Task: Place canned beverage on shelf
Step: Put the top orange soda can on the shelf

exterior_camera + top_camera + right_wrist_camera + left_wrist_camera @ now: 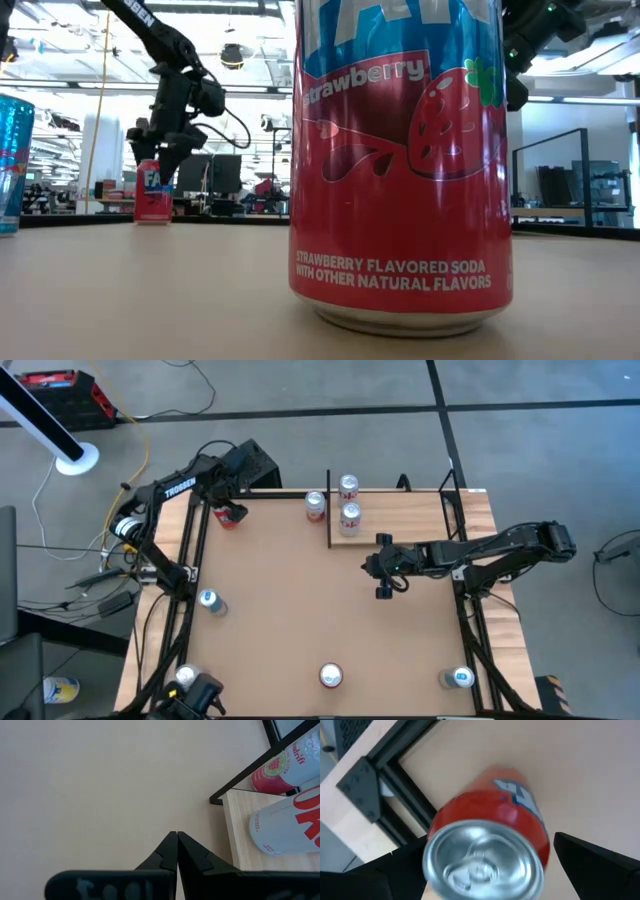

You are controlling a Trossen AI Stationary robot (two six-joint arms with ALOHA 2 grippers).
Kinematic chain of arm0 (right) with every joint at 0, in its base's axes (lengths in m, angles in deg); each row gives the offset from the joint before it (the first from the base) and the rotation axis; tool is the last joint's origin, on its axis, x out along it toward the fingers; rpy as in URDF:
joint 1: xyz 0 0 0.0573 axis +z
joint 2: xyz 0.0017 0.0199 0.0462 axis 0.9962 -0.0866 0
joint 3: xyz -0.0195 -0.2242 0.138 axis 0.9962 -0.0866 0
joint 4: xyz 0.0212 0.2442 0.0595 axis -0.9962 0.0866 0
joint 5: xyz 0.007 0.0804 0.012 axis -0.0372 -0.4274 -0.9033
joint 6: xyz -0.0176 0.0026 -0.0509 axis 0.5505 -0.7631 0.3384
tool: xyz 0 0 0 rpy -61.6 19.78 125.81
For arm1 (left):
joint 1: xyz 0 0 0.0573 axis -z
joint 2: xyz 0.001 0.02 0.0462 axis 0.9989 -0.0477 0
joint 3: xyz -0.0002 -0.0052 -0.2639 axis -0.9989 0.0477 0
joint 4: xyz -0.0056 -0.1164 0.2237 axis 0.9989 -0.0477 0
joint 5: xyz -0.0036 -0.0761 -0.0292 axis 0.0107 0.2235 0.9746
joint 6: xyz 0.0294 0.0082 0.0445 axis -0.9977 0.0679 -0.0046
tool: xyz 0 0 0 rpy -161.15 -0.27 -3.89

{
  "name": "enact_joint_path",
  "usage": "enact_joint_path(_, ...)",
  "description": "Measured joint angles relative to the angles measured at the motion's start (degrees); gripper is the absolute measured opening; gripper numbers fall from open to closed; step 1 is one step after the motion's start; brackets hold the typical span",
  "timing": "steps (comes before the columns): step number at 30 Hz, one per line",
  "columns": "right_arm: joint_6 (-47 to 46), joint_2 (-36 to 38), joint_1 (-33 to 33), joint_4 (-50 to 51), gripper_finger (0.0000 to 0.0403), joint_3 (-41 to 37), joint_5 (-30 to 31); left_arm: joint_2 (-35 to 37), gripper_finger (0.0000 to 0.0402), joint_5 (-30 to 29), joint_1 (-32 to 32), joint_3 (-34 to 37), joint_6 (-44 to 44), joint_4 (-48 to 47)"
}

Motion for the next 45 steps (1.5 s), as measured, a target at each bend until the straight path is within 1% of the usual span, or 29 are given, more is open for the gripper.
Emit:
enact_joint_path(6, 0.0, 0.0, 0.0, 0.0, 0.0033, 0.0, 0.0, 0.0, 0.0385, 0.8, 0.0, 1.8, -0.7, 3.6)
enact_joint_path(12, 0.0, 0.0, 0.0, 0.0, 0.0033, 0.0, 0.0, 0.0, 0.0385, 1.0, 0.0, 1.7, 2.9, 3.5)
enact_joint_path(18, 0.0, 0.0, 0.0, 0.0, 0.0033, 0.0, 0.0, 0.0, 0.0383, 0.9, 0.0, 1.7, 3.8, 3.1)
enact_joint_path(20, 0.0, 0.0, 0.0, 0.0, 0.0033, 0.0, 0.0, 0.0, 0.0373, 0.9, 0.0, 1.7, 4.1, 2.7)
enact_joint_path(22, 0.0, 0.0, 0.0, 0.0, 0.0033, 0.0, 0.0, 0.0, 0.0356, 0.8, 0.0, 1.7, 4.2, 2.6)
enact_joint_path(27, 0.0, 0.0, 0.0, 0.0, 0.0033, 0.0, 0.0, 0.0, 0.029, 0.8, 0.0, 1.6, 4.1, 2.6)
enact_joint_path(31, 0.0, 0.0, 0.0, 0.1, 0.0033, 0.0, 0.0, -0.2, 0.0288, 1.6, 0.1, 0.7, 3.8, 1.1)
enact_joint_path(33, -0.2, 0.0, 0.0, 1.5, 0.0033, 0.0, 0.0, -0.2, 0.0288, 3.9, 0.7, -0.7, 3.8, -0.9)
enact_joint_path(34, -0.5, 0.0, 0.2, 2.9, 0.0033, 0.0, 0.1, -0.2, 0.0288, 6.2, 1.1, -1.4, 4.0, -1.9)
enact_joint_path(37, -1.5, 0.1, 1.0, 7.0, 0.0031, 0.0, 0.2, -0.2, 0.0288, 13.1, 3.8, -2.3, 6.3, -3.1)
enact_joint_path(40, -2.3, 0.6, 1.9, 8.4, 0.0027, 0.0, 0.4, -0.2, 0.0288, 18.7, 8.8, -2.3, 6.8, -3.3)
enact_joint_path(45, -2.9, 1.9, 3.5, 8.8, 0.0027, 0.1, 3.2, -0.2, 0.0288, 20.4, 21.3, -2.5, 7.4, -3.3)
